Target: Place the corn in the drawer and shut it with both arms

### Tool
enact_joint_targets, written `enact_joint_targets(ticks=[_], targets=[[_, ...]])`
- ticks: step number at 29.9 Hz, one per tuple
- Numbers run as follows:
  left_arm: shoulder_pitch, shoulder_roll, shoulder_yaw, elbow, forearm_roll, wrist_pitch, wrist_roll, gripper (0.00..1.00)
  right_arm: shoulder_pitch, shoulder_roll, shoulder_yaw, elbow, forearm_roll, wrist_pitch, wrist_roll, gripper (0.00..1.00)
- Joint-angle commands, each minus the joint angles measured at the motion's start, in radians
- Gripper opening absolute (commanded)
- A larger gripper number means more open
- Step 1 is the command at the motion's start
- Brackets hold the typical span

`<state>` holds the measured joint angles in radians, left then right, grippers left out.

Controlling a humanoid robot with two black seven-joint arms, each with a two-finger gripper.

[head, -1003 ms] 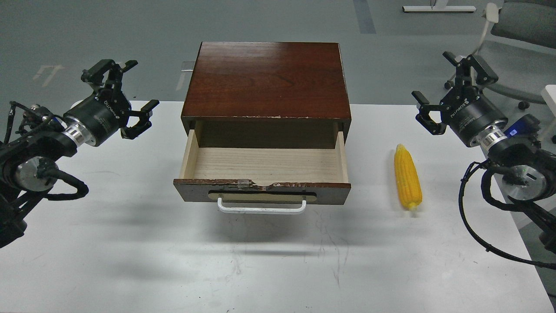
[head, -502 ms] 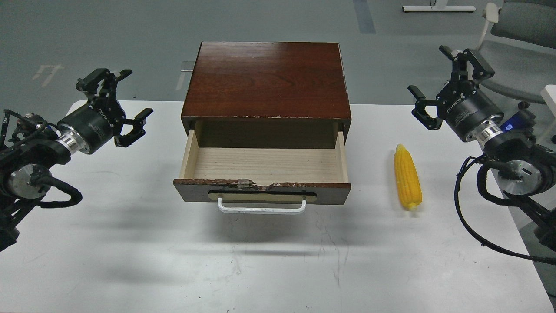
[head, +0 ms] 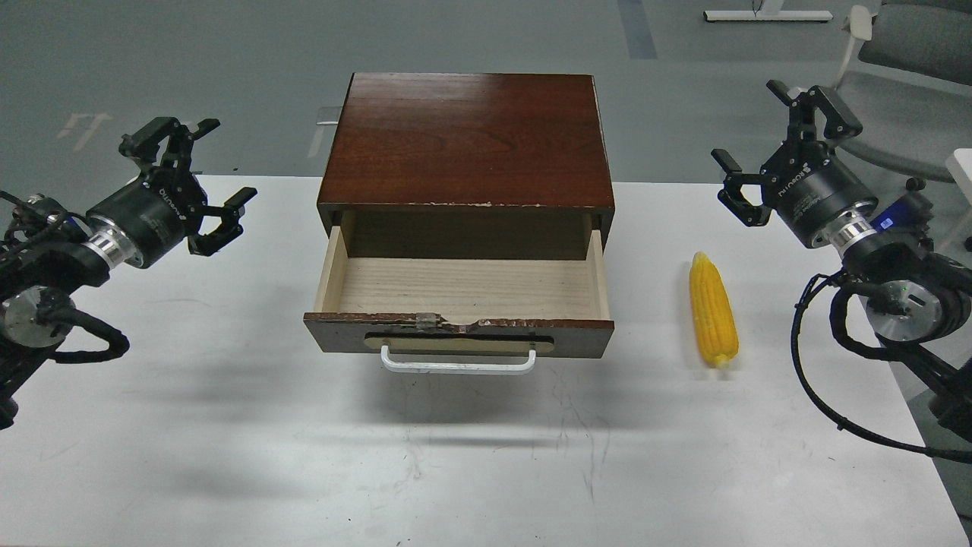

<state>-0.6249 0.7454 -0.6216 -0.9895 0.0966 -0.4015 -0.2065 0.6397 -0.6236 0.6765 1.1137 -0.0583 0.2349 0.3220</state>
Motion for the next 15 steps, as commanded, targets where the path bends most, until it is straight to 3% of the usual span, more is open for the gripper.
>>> enact_joint_targets(ticks=[1, 15], targets=[[-0.001, -0.006, -0.009, 0.0, 0.0, 0.004, 0.001, 0.98, -0.002, -0.001, 0.0, 0.003, 0.0, 0.0, 0.002, 1.0], [0.005, -0.009, -0.012, 0.0, -0.027, 0.004, 0.004, 0.98, 0.005, -0.004, 0.001, 0.003, 0.0, -0.003, 0.002, 1.0]])
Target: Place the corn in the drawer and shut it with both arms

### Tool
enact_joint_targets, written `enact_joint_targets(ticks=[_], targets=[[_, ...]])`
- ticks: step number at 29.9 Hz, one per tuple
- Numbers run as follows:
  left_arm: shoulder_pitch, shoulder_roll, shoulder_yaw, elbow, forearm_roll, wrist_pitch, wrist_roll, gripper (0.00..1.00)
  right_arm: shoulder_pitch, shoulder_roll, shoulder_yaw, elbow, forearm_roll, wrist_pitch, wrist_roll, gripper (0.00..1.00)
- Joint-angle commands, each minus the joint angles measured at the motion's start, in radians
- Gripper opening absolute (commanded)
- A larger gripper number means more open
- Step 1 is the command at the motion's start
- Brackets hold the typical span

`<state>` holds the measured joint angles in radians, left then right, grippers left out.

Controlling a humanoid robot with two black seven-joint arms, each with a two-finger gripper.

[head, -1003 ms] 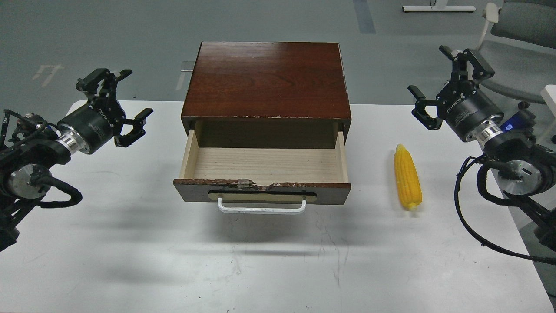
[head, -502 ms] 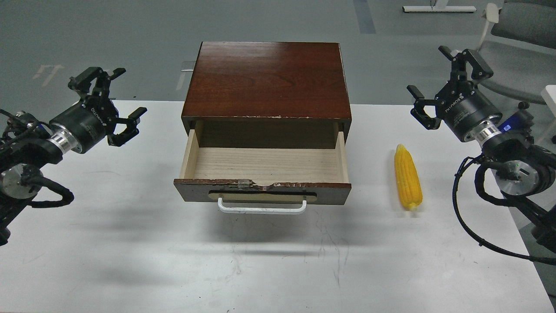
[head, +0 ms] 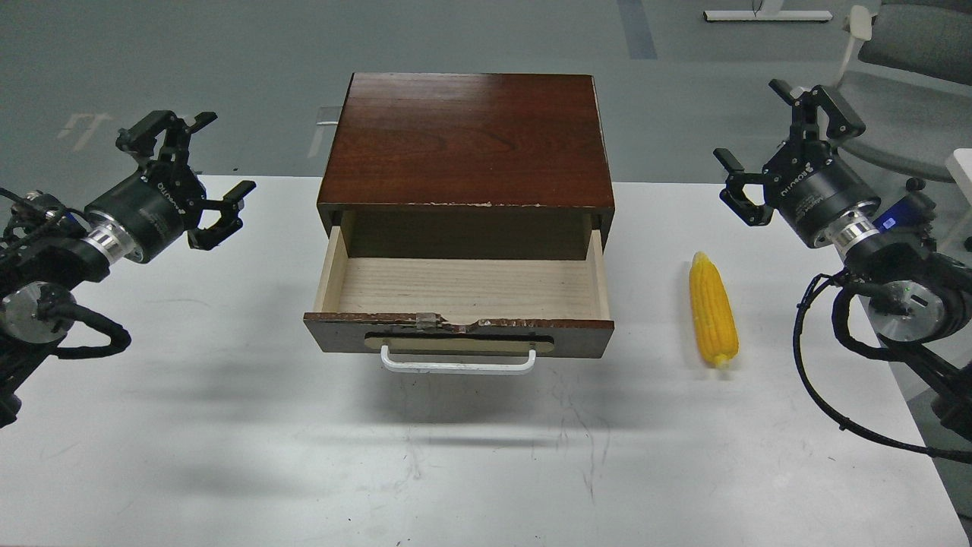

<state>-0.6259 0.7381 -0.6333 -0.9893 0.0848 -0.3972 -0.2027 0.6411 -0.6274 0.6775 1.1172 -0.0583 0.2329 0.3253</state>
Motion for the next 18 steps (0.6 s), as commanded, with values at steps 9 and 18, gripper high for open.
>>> enact_joint_targets(ticks=[9, 18], targets=[[0.011, 0.009, 0.001, 0.0, -0.016, 0.008, 0.0, 0.98, 0.005, -0.011, -0.007, 0.013, -0.061, 0.002, -0.002, 1.0], [0.014, 0.01, 0.0, -0.003, -0.019, 0.032, -0.004, 0.98, 0.127, -0.184, -0.274, 0.015, -1.116, -0.117, 0.001, 1.0]])
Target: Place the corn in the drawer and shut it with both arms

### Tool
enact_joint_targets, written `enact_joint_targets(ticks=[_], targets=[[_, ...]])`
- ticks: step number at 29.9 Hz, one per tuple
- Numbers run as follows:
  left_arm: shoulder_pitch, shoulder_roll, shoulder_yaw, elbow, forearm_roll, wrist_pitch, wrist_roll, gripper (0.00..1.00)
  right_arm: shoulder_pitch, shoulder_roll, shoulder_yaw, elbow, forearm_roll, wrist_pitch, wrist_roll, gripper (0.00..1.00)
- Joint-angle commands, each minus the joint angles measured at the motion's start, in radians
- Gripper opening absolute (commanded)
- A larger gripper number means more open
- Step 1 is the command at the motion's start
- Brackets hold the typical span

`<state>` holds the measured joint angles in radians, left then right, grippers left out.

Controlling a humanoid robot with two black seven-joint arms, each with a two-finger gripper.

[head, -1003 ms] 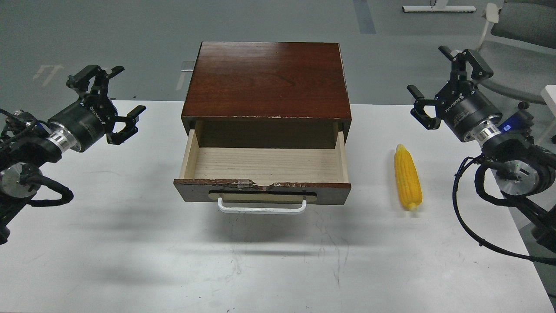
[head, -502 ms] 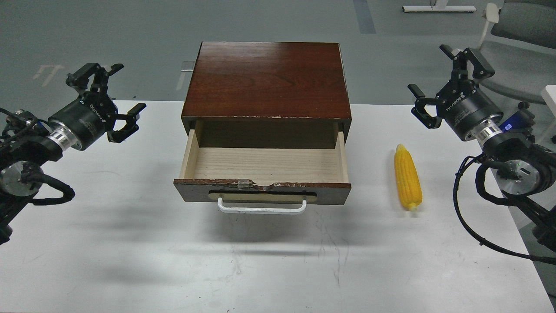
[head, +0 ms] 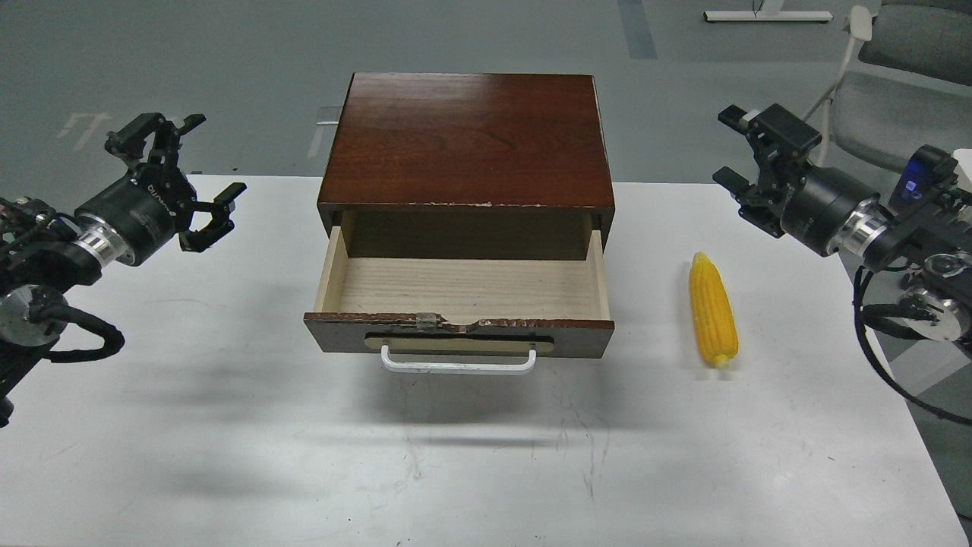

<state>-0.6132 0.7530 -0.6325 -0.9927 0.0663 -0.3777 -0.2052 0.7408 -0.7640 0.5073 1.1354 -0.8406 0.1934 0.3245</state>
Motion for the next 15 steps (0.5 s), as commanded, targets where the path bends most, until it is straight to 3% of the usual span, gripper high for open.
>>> enact_joint_targets(ticks=[1, 7, 15], targets=[[0.001, -0.004, -0.001, 0.002, 0.0, 0.013, -0.002, 0.98, 0.038, -0.061, -0.145, -0.006, -0.423, -0.119, 0.002, 1.0], [0.001, -0.007, -0.003, -0.003, -0.008, 0.016, -0.002, 0.98, 0.054, -0.066, -0.282, -0.091, -0.584, -0.199, -0.004, 1.0], [0.021, -0.011, -0.003, -0.01, -0.054, 0.04, -0.002, 0.98, 0.06, 0.123, -0.437, -0.293, -0.644, -0.296, -0.021, 1.0]])
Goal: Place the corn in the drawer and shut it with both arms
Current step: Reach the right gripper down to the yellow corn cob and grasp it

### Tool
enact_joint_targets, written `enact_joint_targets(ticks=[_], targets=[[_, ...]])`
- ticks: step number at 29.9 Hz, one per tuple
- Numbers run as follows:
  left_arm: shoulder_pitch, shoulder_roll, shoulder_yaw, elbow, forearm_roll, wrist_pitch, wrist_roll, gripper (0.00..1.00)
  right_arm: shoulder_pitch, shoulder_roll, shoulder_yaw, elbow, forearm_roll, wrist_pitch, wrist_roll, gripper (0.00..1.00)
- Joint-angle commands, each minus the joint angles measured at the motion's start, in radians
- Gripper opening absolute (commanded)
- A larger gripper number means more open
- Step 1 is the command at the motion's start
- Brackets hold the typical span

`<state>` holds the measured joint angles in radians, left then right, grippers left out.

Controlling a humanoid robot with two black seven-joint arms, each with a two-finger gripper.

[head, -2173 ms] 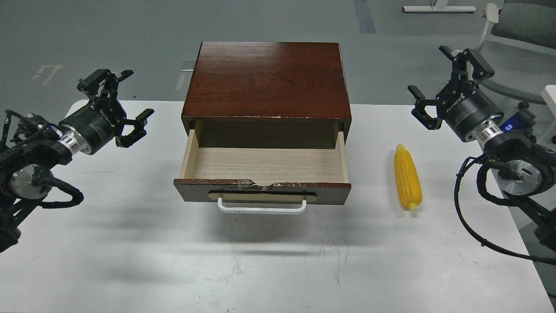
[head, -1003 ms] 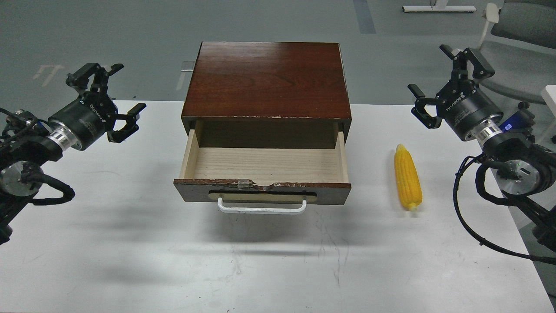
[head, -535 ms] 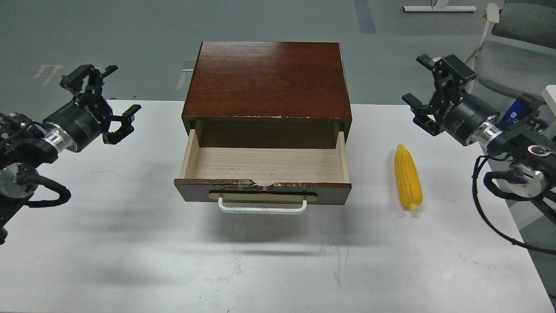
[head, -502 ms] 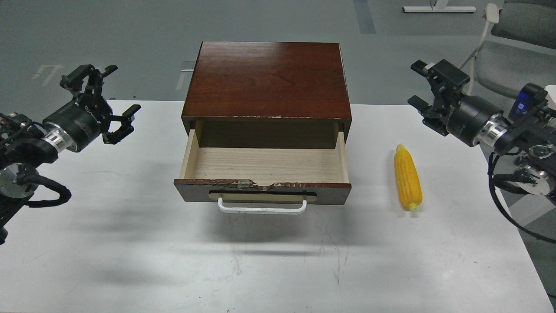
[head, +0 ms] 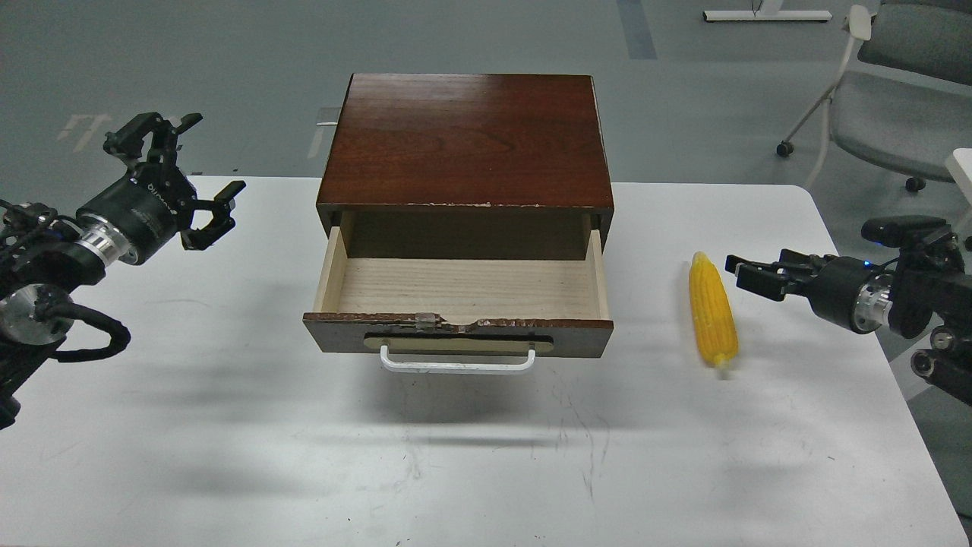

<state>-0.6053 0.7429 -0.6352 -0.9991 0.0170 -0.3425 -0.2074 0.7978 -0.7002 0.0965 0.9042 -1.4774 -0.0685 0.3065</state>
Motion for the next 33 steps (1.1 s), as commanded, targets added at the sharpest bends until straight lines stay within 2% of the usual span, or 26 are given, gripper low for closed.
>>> enact_joint_targets(ticks=[1, 5, 8, 11, 15, 18, 19, 23, 24, 28, 33], targets=[[0.013, 0.0, 0.0, -0.004, -0.005, 0.005, 0.0, 0.98, 0.003, 0.059, -0.026, -0.062, -0.007, -0.034, -0.003, 1.0], [0.013, 0.003, -0.004, -0.004, -0.005, 0.008, -0.001, 0.98, -0.008, 0.102, -0.027, -0.096, -0.006, -0.039, -0.032, 0.99], [0.013, 0.006, -0.004, -0.004, -0.005, 0.01, 0.0, 0.98, -0.014, 0.117, -0.034, -0.099, -0.006, -0.039, -0.035, 0.96], [0.013, 0.009, -0.004, -0.004, -0.005, 0.01, 0.0, 0.98, -0.012, 0.139, -0.055, -0.099, -0.006, -0.04, -0.046, 0.84], [0.018, 0.006, -0.004, -0.004, -0.005, 0.025, 0.0, 0.98, -0.012, 0.16, -0.057, -0.105, -0.004, -0.04, -0.056, 0.81], [0.021, 0.003, -0.004, -0.004, -0.005, 0.033, 0.0, 0.98, -0.012, 0.186, -0.061, -0.114, -0.004, -0.04, -0.066, 0.65], [0.021, 0.004, -0.004, -0.004, -0.005, 0.033, -0.001, 0.98, -0.014, 0.191, -0.061, -0.117, -0.004, -0.04, -0.073, 0.49], [0.021, 0.006, -0.006, -0.004, -0.005, 0.033, -0.001, 0.98, -0.015, 0.191, -0.064, -0.117, -0.004, -0.04, -0.095, 0.21], [0.021, 0.007, -0.004, -0.004, -0.005, 0.033, -0.001, 0.98, -0.015, 0.191, -0.064, -0.117, -0.004, -0.04, -0.096, 0.1], [0.021, 0.004, -0.004, -0.004, -0.005, 0.034, -0.001, 0.98, 0.003, 0.191, -0.061, -0.113, -0.001, -0.051, -0.09, 0.01], [0.021, 0.003, -0.004, -0.004, -0.005, 0.034, -0.001, 0.98, 0.096, 0.169, -0.063, -0.106, 0.002, -0.166, -0.086, 0.0]])
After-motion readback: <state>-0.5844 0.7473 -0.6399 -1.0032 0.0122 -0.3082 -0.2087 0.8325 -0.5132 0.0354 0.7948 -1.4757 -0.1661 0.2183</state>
